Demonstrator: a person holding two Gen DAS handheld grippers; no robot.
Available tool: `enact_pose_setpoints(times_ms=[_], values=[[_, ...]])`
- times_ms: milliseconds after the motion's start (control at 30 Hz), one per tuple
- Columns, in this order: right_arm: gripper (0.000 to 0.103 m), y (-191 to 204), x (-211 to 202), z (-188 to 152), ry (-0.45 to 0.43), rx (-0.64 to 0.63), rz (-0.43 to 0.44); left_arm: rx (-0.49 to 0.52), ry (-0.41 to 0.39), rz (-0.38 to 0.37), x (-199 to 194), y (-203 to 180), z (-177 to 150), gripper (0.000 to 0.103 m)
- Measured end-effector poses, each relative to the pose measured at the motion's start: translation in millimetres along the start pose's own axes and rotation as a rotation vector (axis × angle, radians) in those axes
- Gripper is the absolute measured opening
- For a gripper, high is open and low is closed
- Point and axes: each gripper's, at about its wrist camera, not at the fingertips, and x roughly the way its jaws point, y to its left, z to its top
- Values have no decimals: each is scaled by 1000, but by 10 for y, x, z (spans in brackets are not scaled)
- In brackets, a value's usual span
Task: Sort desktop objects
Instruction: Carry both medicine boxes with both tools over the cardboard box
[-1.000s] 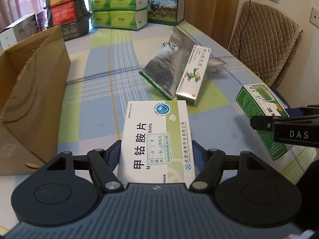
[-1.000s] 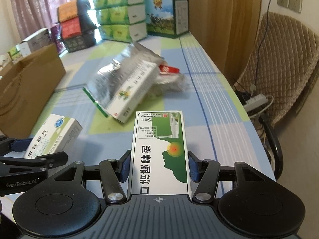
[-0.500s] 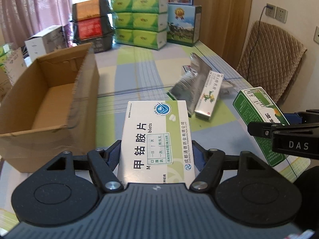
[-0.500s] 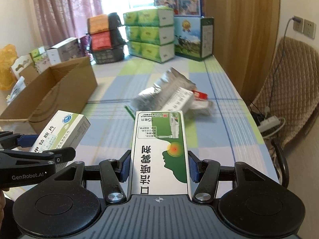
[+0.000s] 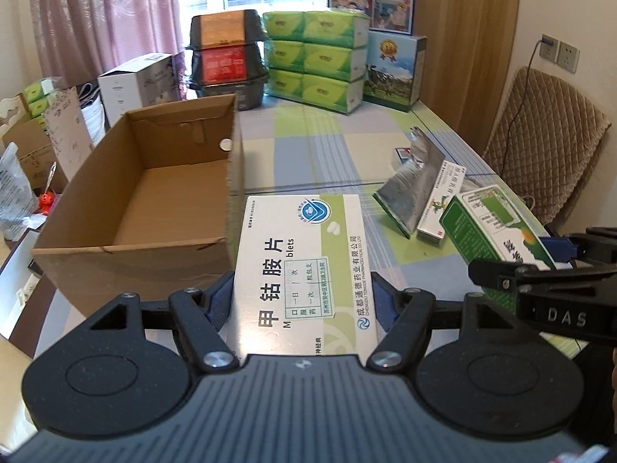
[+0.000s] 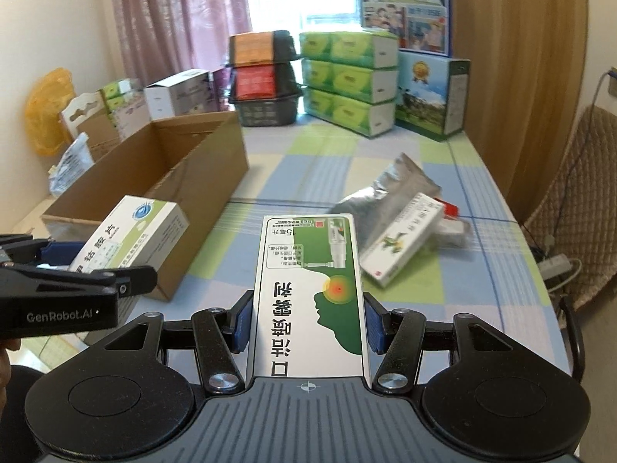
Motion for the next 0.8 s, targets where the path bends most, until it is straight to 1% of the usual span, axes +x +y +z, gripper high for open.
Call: enact_pose_setpoints(times_ms=[367, 667, 800], values=[[53, 414, 107, 69, 17, -46, 78, -41, -10, 47, -191, 426, -27, 67], [53, 856, 249, 329, 4, -81, 150, -56, -17, 90, -263, 885, 58, 67], [53, 1019, 337, 471, 0, -76, 169, -41, -20, 112, -263, 1081, 143, 67]])
